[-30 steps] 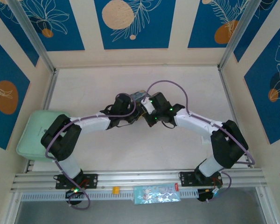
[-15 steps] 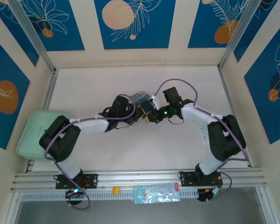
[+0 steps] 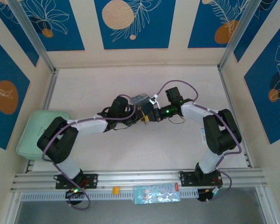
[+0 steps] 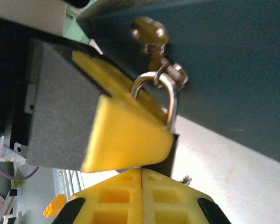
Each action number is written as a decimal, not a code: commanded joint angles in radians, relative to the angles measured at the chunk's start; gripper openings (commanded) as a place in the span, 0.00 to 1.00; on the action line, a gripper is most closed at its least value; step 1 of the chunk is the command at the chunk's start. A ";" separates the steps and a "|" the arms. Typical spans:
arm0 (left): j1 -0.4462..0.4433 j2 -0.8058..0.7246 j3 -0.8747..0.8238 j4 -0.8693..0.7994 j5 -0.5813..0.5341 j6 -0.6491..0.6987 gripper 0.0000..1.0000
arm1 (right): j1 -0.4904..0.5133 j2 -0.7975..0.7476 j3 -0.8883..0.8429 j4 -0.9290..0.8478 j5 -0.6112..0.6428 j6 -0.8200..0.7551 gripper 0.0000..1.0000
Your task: Unlock the padlock with the key
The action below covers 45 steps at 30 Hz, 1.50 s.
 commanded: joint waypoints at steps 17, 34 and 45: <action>0.010 -0.028 0.071 -0.065 0.012 -0.008 0.00 | 0.218 -0.267 -0.089 -0.023 0.573 0.057 0.34; 0.010 -0.038 0.077 -0.060 0.000 -0.032 0.00 | 0.373 -0.176 -0.014 -0.100 0.948 0.056 0.44; 0.010 -0.045 0.048 -0.017 -0.003 -0.064 0.00 | 0.412 -0.139 0.023 -0.073 1.042 0.106 0.23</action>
